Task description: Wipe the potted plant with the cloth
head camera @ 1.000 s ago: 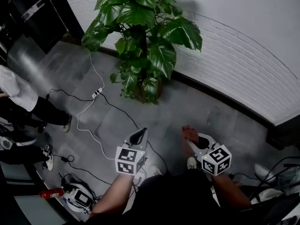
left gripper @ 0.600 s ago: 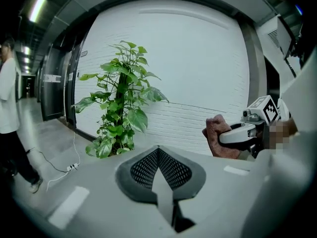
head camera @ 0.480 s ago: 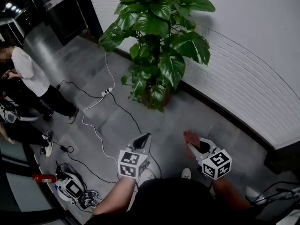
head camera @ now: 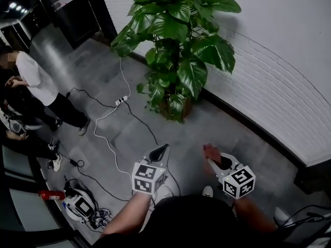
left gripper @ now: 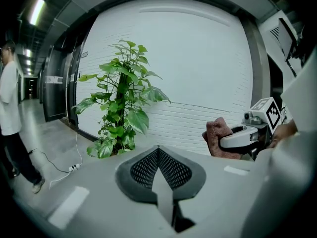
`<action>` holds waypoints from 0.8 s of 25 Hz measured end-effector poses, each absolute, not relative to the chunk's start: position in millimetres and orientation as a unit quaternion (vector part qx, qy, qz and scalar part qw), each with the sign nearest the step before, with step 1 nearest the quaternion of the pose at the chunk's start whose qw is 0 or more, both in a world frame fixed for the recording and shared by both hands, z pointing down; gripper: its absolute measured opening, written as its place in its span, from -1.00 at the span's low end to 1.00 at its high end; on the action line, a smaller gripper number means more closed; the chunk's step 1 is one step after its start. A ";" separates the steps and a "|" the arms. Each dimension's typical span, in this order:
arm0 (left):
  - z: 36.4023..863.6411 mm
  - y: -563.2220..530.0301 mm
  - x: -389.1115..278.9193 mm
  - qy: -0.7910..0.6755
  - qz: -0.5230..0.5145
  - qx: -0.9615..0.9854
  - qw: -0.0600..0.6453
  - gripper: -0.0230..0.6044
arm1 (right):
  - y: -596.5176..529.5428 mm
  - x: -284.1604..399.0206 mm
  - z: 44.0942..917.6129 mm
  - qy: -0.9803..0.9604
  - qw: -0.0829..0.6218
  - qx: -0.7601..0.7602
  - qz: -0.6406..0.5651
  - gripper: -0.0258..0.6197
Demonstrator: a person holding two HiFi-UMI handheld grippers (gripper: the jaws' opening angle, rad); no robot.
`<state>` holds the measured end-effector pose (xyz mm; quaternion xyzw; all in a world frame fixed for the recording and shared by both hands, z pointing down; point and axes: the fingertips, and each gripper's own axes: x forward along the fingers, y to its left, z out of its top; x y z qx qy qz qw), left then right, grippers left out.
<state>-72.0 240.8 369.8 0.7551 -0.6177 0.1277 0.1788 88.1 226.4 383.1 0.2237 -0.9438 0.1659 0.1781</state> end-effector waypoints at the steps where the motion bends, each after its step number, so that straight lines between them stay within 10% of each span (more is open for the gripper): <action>1: 369.4 239.5 -71.8 -0.617 0.127 0.756 0.179 -0.87 | 225.1 87.9 383.6 -0.943 0.178 0.225 0.166 -0.72; 20: 372.4 235.9 -80.9 -0.617 0.131 0.755 0.180 -0.87 | 214.9 80.8 389.8 -0.941 0.188 0.229 0.164 -0.73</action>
